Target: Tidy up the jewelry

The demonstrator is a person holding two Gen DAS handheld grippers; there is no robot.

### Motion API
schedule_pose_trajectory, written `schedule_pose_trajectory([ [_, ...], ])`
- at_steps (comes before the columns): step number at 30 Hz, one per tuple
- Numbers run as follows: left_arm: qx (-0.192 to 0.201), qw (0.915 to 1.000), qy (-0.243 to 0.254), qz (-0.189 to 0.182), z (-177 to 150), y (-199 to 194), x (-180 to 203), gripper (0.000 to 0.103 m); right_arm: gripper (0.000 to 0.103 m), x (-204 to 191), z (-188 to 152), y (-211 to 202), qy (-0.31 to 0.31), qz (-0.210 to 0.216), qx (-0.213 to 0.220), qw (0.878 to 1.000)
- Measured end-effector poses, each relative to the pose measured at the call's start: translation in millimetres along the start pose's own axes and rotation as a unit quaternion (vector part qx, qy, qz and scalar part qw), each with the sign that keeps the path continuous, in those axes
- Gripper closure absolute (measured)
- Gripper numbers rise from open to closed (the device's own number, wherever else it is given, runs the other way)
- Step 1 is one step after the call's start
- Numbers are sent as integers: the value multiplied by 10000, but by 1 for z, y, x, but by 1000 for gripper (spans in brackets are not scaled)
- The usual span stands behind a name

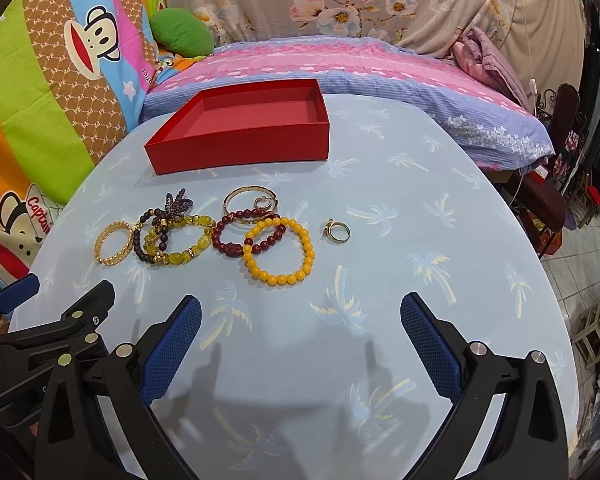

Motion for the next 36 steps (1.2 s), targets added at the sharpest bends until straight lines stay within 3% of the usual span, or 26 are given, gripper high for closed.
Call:
schedule_pose_trajectory([
  [36,-2,10000,5,6,0,0,-2,8,7,-2,-1,2,11,4,-17,10000],
])
Point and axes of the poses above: each gripper's, at about its wrist camera, not at the fingertips, and y roughly the way its jaws point, x to its right, z to its top, the point moved 2 cm from there along y, roughly the way its jaws point, and after that the axes turned 10 degrees about z, right-handed, at the moved point
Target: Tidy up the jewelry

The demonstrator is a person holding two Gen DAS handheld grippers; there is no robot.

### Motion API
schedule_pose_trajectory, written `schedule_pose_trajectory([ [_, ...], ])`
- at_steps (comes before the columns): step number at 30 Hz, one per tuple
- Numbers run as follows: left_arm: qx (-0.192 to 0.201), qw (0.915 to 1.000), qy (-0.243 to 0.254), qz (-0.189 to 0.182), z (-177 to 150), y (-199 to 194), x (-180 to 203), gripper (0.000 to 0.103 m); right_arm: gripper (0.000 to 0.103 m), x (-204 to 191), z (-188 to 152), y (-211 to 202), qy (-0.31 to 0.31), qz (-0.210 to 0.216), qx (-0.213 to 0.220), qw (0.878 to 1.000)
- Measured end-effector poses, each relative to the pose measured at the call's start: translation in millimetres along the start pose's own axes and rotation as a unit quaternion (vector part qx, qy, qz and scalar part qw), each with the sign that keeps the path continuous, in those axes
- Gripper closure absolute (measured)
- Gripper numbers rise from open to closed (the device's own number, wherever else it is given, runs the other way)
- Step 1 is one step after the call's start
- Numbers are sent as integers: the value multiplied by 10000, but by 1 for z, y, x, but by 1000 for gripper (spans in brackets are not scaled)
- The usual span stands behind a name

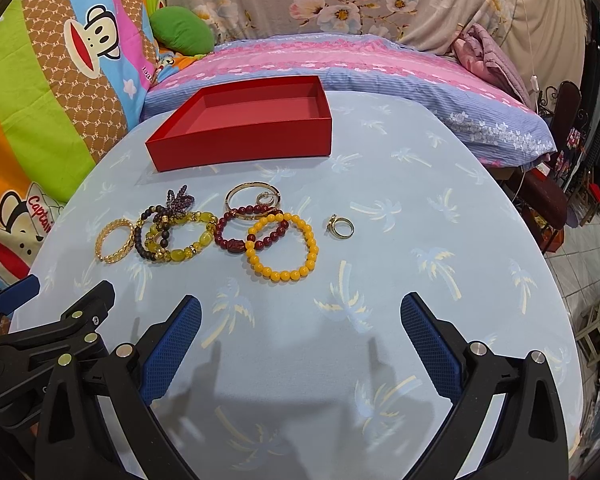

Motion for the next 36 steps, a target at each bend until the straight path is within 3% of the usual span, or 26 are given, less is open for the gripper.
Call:
schedule_pose_trajectory([
  [36,-3,10000,-52,0,-3,4,2,8,7,-2,-1,3,-11,-5,-13,10000],
])
Point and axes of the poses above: each gripper's, at about its wrist camera, not at the fingertips, and y roughly the way its jaws point, x to its right, z to its top, the point moved 2 cm from there along y, roughly the way its jaws point, and after that the axes turned 10 degrees about z, right-handed, at the moved point
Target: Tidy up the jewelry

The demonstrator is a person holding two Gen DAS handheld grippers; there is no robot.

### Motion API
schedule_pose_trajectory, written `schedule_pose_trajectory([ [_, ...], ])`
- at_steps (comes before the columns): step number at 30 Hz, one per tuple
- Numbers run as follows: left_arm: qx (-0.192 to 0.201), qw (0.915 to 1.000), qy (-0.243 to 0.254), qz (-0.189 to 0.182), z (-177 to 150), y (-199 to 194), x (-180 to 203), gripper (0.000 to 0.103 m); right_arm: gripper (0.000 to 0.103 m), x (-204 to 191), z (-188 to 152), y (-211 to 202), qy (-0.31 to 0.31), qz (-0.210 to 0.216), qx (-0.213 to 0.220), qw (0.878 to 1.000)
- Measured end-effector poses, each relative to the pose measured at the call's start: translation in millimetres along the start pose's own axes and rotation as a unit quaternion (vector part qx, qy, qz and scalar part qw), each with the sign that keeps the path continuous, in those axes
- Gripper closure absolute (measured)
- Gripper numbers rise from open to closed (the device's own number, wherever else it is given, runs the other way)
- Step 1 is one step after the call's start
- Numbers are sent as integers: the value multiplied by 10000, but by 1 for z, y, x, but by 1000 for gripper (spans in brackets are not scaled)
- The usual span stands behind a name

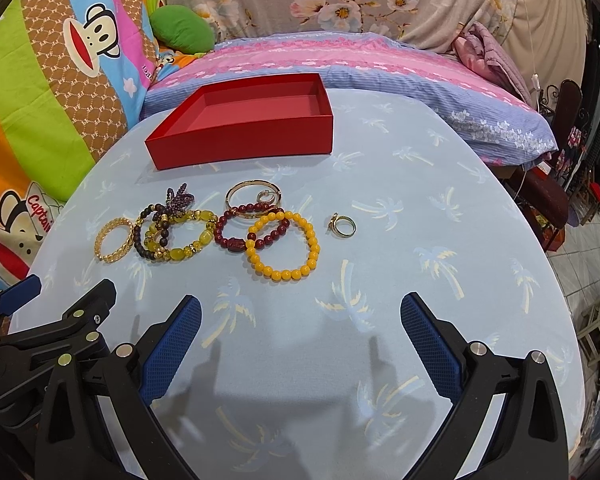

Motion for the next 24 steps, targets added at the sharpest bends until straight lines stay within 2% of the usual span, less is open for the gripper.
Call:
schedule_pose_trajectory([
  [10,-9,10000,2,5,1,1,0,8,7,0,-1,2,3,1,-1,10000],
  [18,-180,9998,-66,-77,6,10,-5,7,7,2,1,9,-8,-7,-51,10000],
  [24,-284,9993,-202,111,13,29,-20,7,7,9,9,23,43,15,-98,9999],
])
Point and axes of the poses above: each gripper's, at about its wrist camera, not at the fingertips, and y roughly the way its jaws point, x to its right, z to its top, the point moved 2 cm from there along y, roughly the way its jaws point, and after that the axes turned 10 degrees about z, right-handed, at the moved point
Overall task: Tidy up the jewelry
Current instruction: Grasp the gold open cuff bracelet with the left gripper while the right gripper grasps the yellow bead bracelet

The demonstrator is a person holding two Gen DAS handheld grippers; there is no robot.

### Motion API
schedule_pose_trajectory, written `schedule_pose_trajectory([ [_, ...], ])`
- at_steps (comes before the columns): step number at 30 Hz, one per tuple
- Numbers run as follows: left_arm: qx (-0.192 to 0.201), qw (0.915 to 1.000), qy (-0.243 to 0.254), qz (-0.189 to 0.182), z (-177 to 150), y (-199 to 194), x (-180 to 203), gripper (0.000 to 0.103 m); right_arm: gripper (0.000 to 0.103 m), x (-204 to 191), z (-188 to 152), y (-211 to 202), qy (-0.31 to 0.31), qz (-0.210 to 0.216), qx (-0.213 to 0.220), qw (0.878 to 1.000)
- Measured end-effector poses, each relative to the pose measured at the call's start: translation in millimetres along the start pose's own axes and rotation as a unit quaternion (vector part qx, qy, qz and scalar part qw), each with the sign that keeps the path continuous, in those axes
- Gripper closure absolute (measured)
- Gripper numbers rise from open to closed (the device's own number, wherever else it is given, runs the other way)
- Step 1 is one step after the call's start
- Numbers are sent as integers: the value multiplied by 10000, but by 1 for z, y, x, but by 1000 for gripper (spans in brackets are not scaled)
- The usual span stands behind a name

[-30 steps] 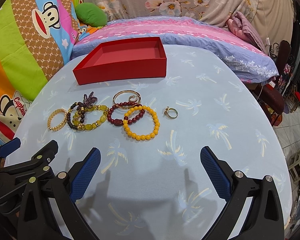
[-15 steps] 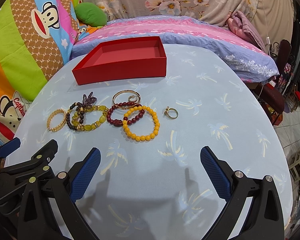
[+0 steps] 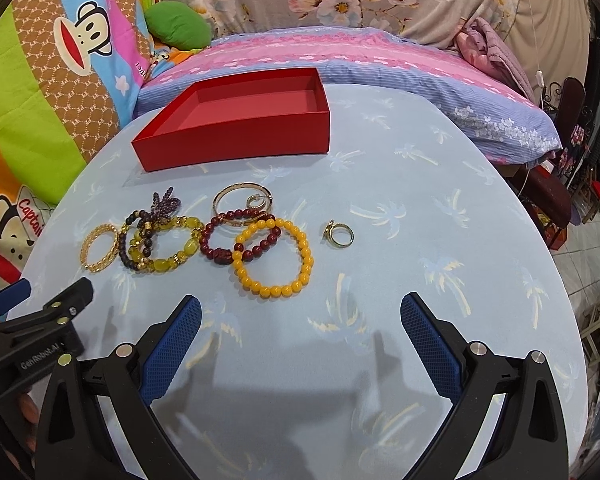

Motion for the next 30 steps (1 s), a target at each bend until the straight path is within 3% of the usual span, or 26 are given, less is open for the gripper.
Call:
schedule_pose_trajectory([
  [19,-226,9984,-249,445,30,57,-36,8,9,20,31,36,286,13,-144,9995],
  [25,-367,9989,-218,211,32,73,-31,22,21,30,34,44,406,-38,-248,9989],
  [30,-328,9993,-190,-21,36,73,-22,39,41,28,28,53,375,6,-438,9983],
])
Point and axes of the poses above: each gripper's, at about its wrist camera, not at the fingertips, and y roughly the way its jaws point, x to its right, z to its top, the point moved 2 cm from there along y, roughly the way its jaws point, and after that the axes turned 10 degrees about z, right-handed, at the moved point
